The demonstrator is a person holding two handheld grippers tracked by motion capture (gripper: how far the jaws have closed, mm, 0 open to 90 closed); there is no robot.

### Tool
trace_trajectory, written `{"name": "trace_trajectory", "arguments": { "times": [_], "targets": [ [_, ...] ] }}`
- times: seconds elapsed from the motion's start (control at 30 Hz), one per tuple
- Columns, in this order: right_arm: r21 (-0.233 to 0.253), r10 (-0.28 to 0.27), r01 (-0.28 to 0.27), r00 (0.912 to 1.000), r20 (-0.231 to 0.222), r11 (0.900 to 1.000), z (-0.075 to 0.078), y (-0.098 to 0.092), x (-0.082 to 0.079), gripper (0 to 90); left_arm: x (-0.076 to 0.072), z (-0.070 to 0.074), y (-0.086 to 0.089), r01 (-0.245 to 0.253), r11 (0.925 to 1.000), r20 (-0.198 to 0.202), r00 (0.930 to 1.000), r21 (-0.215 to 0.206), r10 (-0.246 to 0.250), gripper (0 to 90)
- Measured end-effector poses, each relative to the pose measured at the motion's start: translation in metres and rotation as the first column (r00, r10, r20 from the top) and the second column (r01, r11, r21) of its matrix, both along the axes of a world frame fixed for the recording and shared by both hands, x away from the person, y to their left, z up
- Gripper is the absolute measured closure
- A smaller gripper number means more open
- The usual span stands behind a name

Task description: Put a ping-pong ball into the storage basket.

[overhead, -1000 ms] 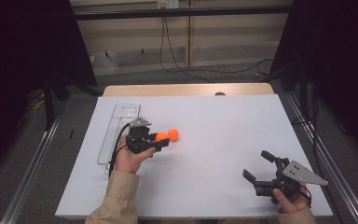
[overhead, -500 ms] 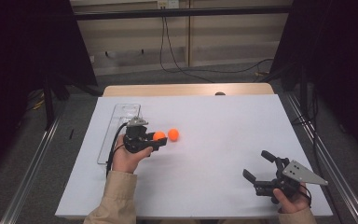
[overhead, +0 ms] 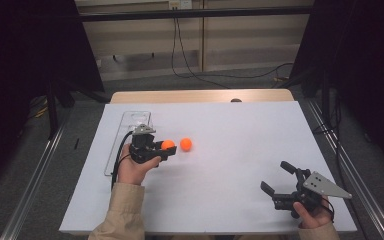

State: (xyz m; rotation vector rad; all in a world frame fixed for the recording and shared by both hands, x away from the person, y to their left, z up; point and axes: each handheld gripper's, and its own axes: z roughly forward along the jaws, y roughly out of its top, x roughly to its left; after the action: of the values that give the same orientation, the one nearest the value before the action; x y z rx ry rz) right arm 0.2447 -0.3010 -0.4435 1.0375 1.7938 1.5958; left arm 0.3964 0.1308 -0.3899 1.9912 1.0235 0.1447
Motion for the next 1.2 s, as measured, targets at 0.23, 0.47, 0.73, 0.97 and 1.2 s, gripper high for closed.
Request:
{"name": "trace_trajectory", "arguments": {
  "times": [0.23, 0.47, 0.73, 0.97, 1.2],
  "targets": [
    [-0.001, 0.002, -0.002, 1.0000, 0.000, 1.000, 0.000, 0.000, 0.000, 1.9, 0.001, 0.001, 0.004, -0.014, 0.9999, 0.003, 0.9999, -0.007, 0.014, 51.0],
    [0.001, 0.004, -0.004, 1.0000, 0.000, 1.000, 0.000, 0.000, 0.000, 1.9, 0.001, 0.002, 0.007, -0.014, 0.9999, 0.008, 0.9999, 0.000, 0.014, 51.0],
    [0.001, 0.005, -0.005, 1.0000, 0.001, 1.000, 0.000, 0.000, 0.000, 1.9, 0.001, 0.003, 0.011, -0.020, 0.9998, 0.005, 0.9998, -0.008, 0.020, 51.0],
    [-0.001, 0.006, -0.006, 1.0000, 0.000, 1.000, 0.000, 0.000, 0.000, 2.0, 0.001, 0.004, 0.014, -0.031, 0.9995, 0.009, 0.9995, -0.003, 0.031, 51.0],
    [0.001, 0.006, -0.006, 1.0000, 0.000, 1.000, 0.000, 0.000, 0.000, 2.1, 0.002, 0.004, 0.018, -0.040, 0.9992, 0.012, 0.9991, 0.000, 0.040, 51.0]
  ]
}}
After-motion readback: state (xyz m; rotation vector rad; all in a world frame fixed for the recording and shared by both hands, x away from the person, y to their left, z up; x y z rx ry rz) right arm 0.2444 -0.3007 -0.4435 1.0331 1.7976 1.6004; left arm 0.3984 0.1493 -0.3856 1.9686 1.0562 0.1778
